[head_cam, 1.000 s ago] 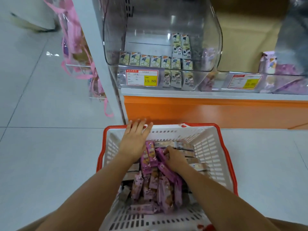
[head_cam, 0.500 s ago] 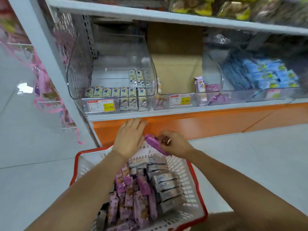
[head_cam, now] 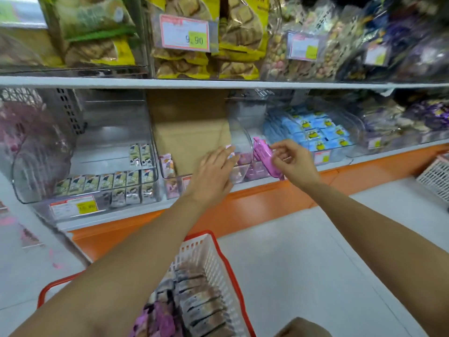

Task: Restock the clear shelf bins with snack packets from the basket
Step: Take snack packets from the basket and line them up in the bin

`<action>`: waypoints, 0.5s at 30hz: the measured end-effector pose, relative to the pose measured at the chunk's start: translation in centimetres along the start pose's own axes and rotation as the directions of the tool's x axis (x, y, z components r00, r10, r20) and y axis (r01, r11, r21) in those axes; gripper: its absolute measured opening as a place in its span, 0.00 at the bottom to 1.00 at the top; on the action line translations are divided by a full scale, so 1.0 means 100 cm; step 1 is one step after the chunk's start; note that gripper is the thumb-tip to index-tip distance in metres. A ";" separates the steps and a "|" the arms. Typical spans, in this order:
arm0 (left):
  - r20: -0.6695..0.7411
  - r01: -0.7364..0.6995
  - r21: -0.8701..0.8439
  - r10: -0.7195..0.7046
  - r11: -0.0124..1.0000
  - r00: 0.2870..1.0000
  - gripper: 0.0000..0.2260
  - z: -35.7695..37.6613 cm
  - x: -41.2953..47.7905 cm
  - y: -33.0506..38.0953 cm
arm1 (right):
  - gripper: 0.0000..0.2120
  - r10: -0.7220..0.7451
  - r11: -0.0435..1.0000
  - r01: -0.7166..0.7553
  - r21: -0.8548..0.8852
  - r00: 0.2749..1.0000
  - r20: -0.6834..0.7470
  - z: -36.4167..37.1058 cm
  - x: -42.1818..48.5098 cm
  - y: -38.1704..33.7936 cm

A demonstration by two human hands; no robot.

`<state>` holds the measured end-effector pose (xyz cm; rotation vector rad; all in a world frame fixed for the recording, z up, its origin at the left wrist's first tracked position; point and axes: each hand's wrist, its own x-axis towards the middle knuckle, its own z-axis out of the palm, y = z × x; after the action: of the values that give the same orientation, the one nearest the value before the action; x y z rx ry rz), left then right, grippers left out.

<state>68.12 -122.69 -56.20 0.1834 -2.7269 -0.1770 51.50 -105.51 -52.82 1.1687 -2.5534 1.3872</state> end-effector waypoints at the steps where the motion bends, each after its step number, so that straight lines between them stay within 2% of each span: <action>1: 0.014 -0.017 0.004 0.017 1.000 1.000 0.27 0.003 0.011 0.004 | 0.10 0.015 1.000 -0.016 -0.027 1.000 -0.022 -0.007 0.012 0.008; 5: 0.087 -0.043 0.030 0.040 0.999 0.995 0.31 0.026 0.049 0.007 | 0.09 0.047 0.988 -0.056 -0.147 0.997 -0.062 -0.022 0.055 0.037; 8: 0.123 -0.035 0.053 0.028 0.998 0.992 0.29 0.047 0.069 0.001 | 0.10 0.097 0.967 -0.109 -0.229 0.993 -0.066 -0.020 0.082 0.058; 15: 0.007 -0.068 0.110 0.068 0.992 0.998 0.27 0.064 0.085 0.001 | 0.09 0.232 0.892 -0.208 -0.400 0.973 0.010 0.001 0.123 0.091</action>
<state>57.81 -123.27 -58.79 0.1206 -2.7434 -0.0072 37.12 -109.98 -55.27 0.8832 -2.8926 0.7993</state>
